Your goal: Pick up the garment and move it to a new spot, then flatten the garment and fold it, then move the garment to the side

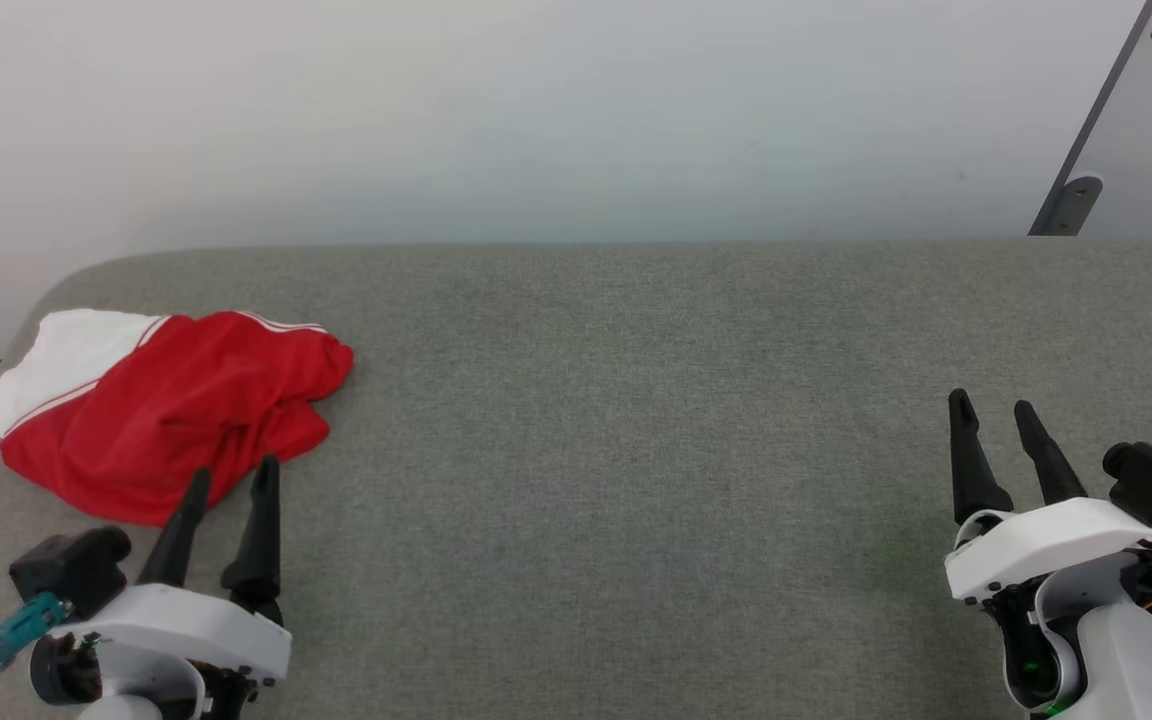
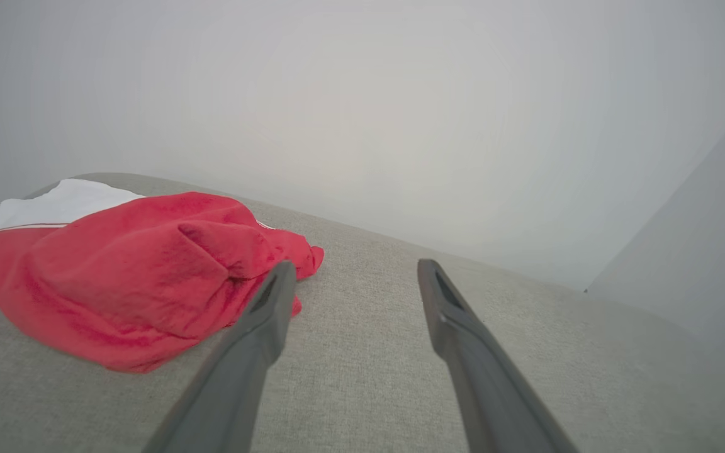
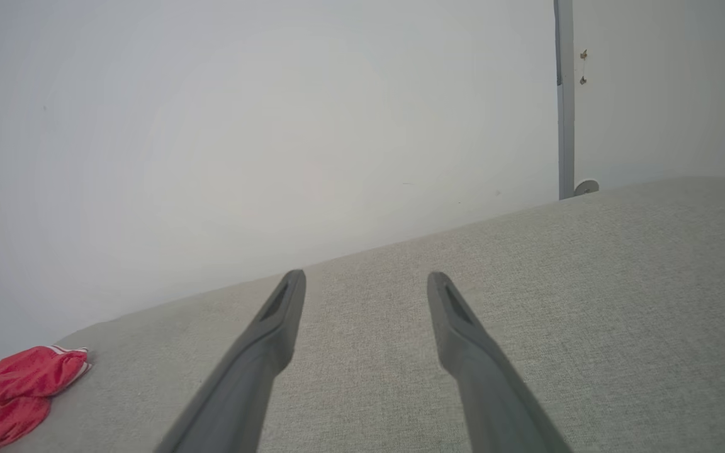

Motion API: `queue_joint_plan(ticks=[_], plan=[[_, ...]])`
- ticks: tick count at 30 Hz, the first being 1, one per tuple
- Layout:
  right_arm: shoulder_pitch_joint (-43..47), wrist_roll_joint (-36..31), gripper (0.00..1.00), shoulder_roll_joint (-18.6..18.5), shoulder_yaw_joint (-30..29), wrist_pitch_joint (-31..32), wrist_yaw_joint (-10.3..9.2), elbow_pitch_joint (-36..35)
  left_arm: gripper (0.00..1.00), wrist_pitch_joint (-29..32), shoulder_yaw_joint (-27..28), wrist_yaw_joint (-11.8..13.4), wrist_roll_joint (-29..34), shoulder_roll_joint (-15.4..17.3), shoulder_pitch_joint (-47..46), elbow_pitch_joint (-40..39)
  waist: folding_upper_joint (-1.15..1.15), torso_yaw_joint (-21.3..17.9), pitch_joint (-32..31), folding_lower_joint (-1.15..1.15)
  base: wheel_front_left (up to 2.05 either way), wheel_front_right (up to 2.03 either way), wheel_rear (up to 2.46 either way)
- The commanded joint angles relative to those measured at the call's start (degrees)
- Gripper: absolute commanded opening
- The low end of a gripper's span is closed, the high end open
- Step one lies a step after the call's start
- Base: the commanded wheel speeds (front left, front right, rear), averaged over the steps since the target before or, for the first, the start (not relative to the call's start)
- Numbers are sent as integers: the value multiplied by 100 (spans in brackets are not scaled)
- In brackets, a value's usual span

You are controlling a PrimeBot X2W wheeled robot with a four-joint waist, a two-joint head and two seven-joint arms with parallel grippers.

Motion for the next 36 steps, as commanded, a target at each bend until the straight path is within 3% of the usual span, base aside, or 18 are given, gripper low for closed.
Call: queue_joint_plan(ticks=[1, 36], plan=[[-150, -201, 100, 6, -38, -60, -4, -25, 100, -54, 4, 6, 163, 70, -156, -41, 0, 0, 6, 0, 0, 0, 0], [-32, -1374, 100, 6, -107, -530, -6, 9, 100, -523, -202, 0, 1347, 305, -33, 293, 0, 39, -80, 0, 0, 0, 0]])
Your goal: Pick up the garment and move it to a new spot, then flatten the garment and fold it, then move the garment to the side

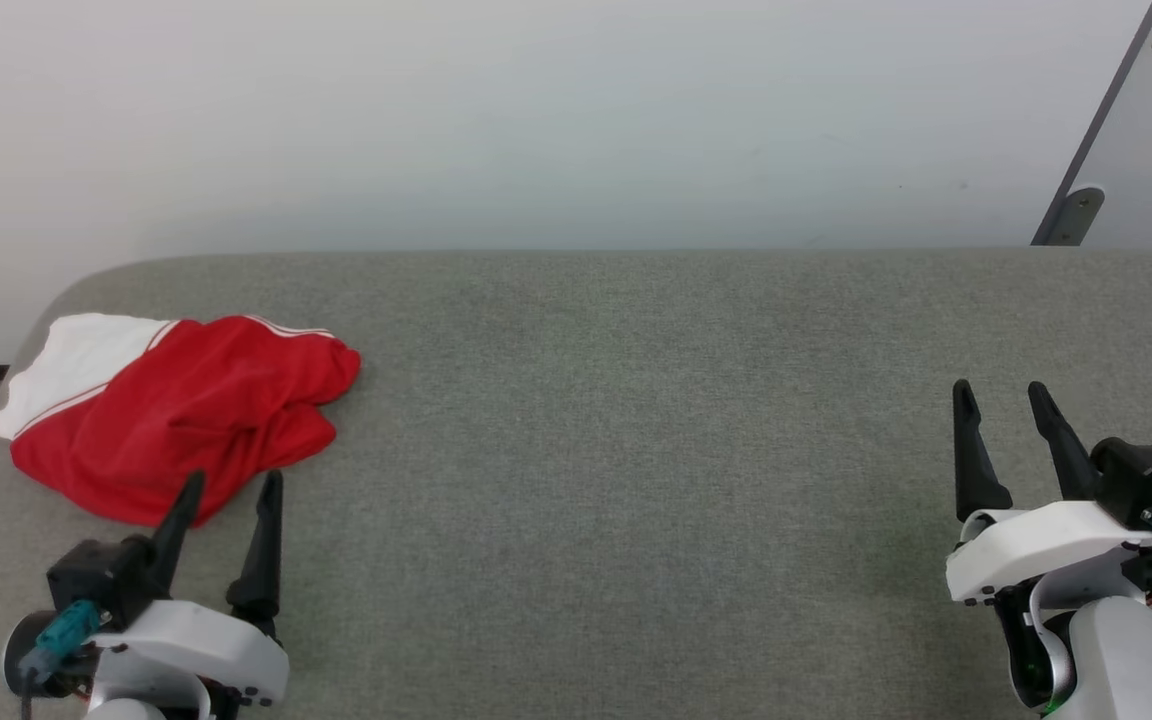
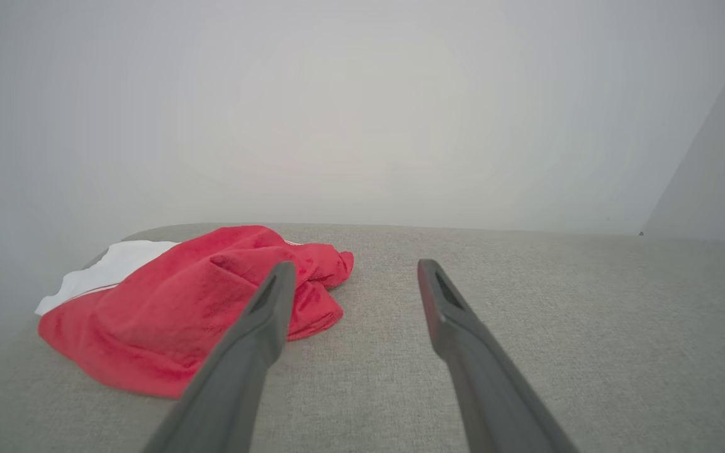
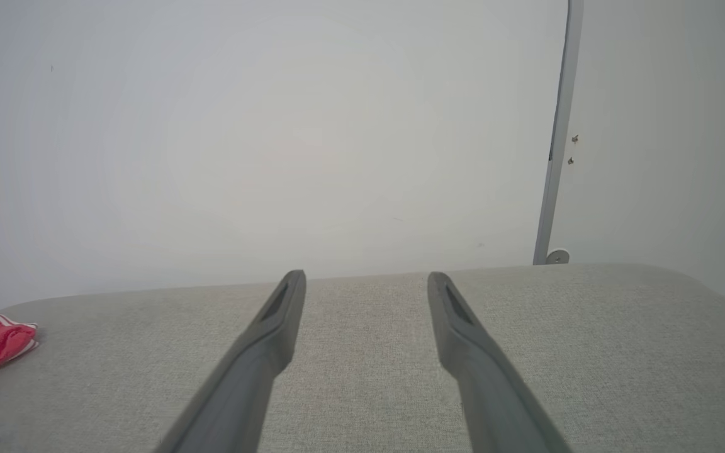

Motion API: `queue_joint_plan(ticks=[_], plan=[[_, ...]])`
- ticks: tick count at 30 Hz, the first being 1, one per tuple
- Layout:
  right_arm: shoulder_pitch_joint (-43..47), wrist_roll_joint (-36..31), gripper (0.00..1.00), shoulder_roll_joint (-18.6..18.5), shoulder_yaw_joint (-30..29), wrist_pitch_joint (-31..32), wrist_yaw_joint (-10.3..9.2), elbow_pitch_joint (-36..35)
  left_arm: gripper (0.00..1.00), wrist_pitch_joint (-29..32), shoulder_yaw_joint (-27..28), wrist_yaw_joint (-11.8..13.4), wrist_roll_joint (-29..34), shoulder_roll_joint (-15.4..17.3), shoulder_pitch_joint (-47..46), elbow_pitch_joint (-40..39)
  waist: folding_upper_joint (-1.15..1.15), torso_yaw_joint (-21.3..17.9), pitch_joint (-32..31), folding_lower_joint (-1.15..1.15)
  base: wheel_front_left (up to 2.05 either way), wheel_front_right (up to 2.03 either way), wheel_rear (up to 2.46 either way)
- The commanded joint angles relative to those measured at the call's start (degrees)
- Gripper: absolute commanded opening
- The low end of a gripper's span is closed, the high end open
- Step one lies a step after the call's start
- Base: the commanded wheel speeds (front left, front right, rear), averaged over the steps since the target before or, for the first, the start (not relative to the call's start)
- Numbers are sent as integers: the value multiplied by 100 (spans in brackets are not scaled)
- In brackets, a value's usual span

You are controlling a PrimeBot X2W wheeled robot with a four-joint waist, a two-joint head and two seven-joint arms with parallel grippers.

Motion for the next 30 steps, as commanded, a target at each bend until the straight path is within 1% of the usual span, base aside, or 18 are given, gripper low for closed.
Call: queue_joint_plan(ticks=[1, 19, 24, 30], plan=[[26, -157, 100, 0, -18, -62, -6, -38, 100, -62, -9, 2, 147, 59, -16, -4, 0, 12, -6, 0, 0, 0, 0], [11, -613, 100, 0, -136, -244, -7, -80, 100, -244, -73, 2, 597, 177, -148, 139, 0, 113, 24, 0, 0, 0, 0], [21, -768, 100, 3, -112, -294, -8, -103, 100, -290, -91, 5, 736, 175, -201, 181, 0, 357, 59, 0, 0, 0, 0], [12, -781, 100, 3, -33, -286, -8, -173, 100, -282, -24, 5, 665, 105, -219, 223, 0, 937, 176, 0, 0, 0, 0]])
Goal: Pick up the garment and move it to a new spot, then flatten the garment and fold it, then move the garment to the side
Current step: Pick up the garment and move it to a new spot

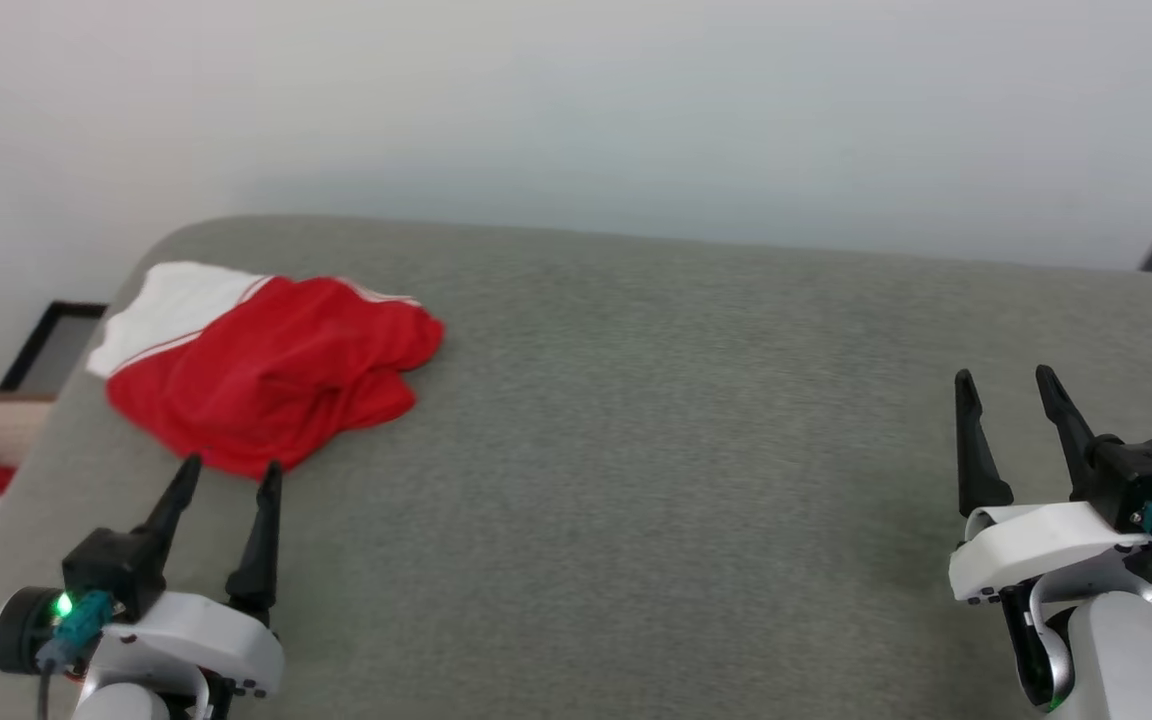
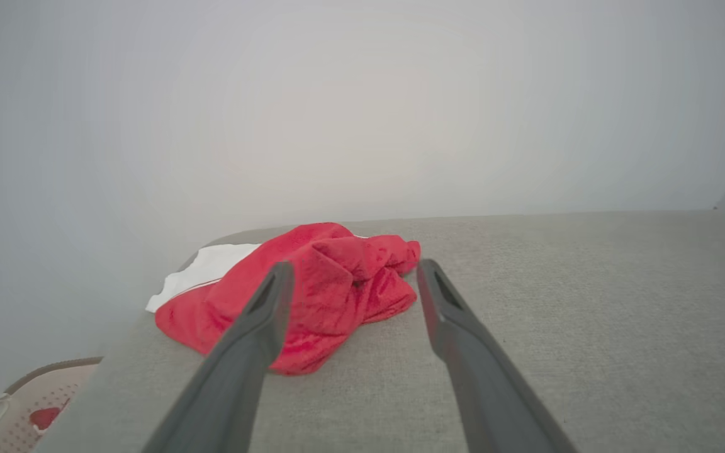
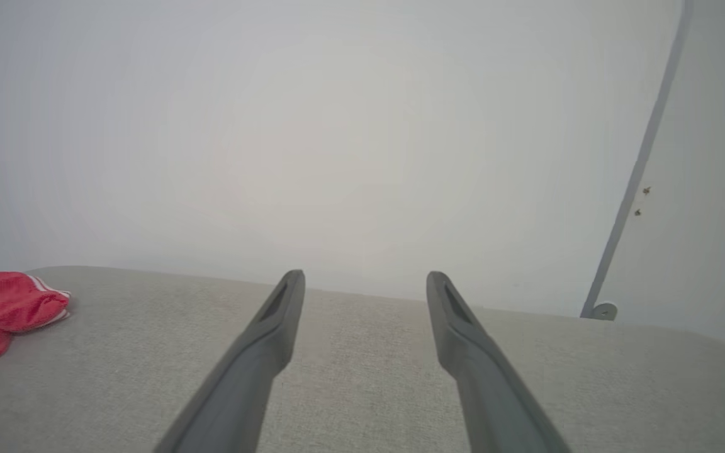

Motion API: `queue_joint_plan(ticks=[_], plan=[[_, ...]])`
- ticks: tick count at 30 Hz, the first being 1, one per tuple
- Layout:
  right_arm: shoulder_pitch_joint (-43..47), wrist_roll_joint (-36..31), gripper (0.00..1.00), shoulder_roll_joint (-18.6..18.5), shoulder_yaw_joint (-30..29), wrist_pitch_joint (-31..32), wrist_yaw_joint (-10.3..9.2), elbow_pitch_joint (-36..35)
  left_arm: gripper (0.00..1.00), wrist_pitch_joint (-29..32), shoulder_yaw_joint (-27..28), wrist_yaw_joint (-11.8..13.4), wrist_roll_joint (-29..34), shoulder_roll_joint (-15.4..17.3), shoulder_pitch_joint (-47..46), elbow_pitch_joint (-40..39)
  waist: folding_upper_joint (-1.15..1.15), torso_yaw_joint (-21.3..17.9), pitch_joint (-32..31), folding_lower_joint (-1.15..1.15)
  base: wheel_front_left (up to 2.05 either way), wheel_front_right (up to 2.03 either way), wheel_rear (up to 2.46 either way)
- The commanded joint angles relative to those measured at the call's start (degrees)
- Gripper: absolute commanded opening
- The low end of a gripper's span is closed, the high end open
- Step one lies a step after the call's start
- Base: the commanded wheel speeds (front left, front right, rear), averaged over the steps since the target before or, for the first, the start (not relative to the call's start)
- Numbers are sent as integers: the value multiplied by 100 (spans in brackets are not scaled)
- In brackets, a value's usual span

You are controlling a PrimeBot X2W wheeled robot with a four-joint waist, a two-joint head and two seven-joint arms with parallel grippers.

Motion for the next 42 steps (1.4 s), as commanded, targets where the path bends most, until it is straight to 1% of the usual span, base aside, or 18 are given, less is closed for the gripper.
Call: queue_joint_plan(ticks=[1, 12, 15, 17, 24, 27, 31, 34, 37, 39, 42], plan=[[-18, -58, 100, 9, -3, -6, -8, -36, 100, 2, 19, 9, -27, -32, -52, 19, 0, 468, 117, 0, 0, 0, 0], [-174, -101, 100, 8, 138, -6, -8, 127, 100, 2, 142, 9, -3, -274, -113, 268, 0, 1988, 128, 0, 0, 0, 0], [-232, -60, 100, 11, 240, -6, -8, 204, 100, 2, 317, 9, -13, -325, -79, 359, 0, 2312, 133, 0, 0, 0, 0], [-386, -24, 100, 14, 463, -6, -8, 303, 100, 2, 542, 9, -20, -354, -4, 345, 0, 2373, 210, 0, 0, 0, 0], [-981, 253, 100, 1, 1308, -6, -8, 820, 100, 2, 1229, 8, -61, -621, 271, 126, 0, 2500, 433, 0, 0, 0, 0], [-1212, 392, 100, 1, 1639, -6, -8, 1026, 100, 2, 1422, 9, -23, -750, 374, 34, 0, 2526, 480, 0, -10, -10, -10], [-1365, 592, 100, 1, 1842, -6, -8, 1152, 100, 2, 1510, 9, 53, -897, 452, -48, 0, 2519, 466, 0, -15, -15, -15], [-1390, 614, 100, 2, 1949, -6, -8, 1192, 100, 2, 1525, 9, 63, -942, 499, -99, 0, 2508, 449, 0, -1, -1, -1], [-1302, 617, 100, 2, 1915, -6, -8, 1158, 100, 2, 1349, 9, -5, -868, 493, -109, 0, 2476, 424, 0, 0, 0, 0], [-1153, 606, 100, 2, 1825, -6, -8, 1115, 100, 2, 1111, 9, -28, -738, 387, -52, 0, 2440, 415, 0, 0, 0, 0], [-955, 499, 100, 2, 1655, -6, -8, 969, 100, 2, 501, 9, -146, -490, 41, 49, 0, 2385, 495, 0, 0, 0, 0]])
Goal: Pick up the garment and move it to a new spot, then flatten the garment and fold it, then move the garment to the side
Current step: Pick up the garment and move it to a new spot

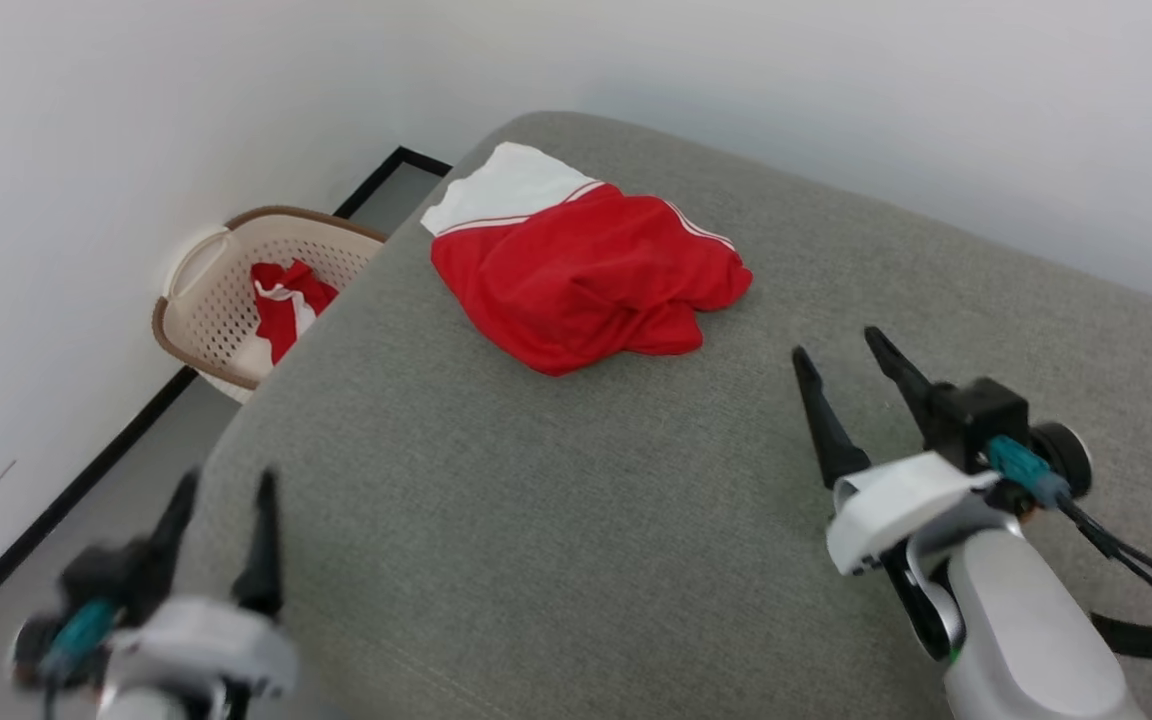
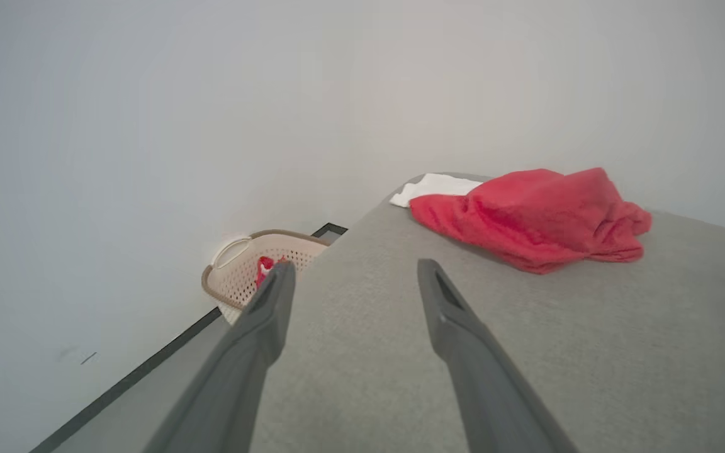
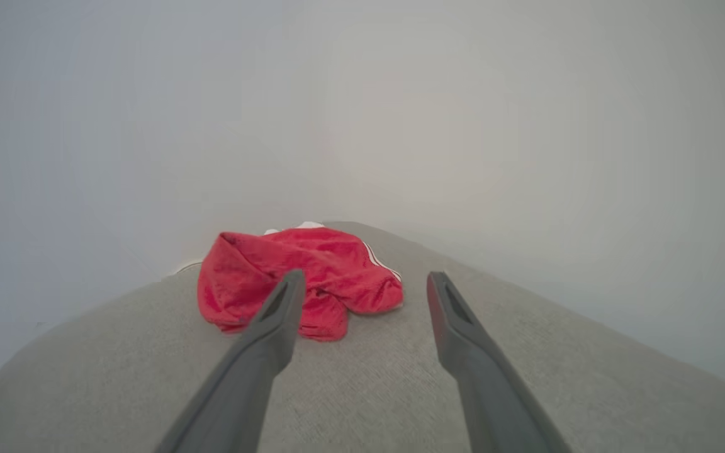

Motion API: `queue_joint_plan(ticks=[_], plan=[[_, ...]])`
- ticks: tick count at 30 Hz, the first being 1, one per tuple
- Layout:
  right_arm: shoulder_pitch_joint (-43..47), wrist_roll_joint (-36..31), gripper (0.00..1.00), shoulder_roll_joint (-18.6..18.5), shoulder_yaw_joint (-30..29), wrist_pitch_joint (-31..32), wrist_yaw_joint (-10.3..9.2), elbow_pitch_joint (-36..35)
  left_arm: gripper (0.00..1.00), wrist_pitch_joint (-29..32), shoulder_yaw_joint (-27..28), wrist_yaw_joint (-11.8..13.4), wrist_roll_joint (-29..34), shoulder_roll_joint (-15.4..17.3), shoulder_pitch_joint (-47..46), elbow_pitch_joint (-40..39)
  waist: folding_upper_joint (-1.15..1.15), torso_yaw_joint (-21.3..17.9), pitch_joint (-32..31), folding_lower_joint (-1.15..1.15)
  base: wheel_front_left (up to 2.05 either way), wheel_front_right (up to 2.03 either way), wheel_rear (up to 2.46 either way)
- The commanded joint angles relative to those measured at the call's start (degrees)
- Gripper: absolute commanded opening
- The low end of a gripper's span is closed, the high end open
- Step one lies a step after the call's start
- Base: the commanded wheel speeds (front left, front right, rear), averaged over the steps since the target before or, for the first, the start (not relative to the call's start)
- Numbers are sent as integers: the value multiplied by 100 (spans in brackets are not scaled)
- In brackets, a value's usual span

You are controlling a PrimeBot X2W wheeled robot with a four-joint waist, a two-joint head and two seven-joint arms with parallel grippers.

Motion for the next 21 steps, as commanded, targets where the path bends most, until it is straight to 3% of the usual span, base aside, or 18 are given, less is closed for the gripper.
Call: queue_joint_plan(ticks=[1, 7, 9, 15, 21], plan=[[184, -70, 100, -8, -157, -5, -8, -118, 100, 2, -406, 9, -113, 179, -385, 57, 0, -55, 105, 0, 0, 0, 0], [-44, -169, 100, -13, 35, -5, -8, -430, 100, 3, -1442, 9, -951, 1150, -1741, 195, 0, -982, 1005, 0, 0, 0, 0], [-189, -211, 100, -15, 84, -5, -8, -550, 100, 2, -1886, 9, -1310, 1616, -2248, 282, 0, -1303, 1337, 0, 0, 0, 0], [-356, -230, 100, -14, 225, -5, -8, -979, 100, 36, -3679, 9, -2549, 2876, -3725, 762, 0, -2075, 2036, 0, 0, 0, 0], [-162, -105, 100, 6, 504, -5, -8, -1466, 100, 1236, -5504, 9, -4202, 3929, -4679, 909, 0, -2678, 2187, 0, 0, 0, 0]])
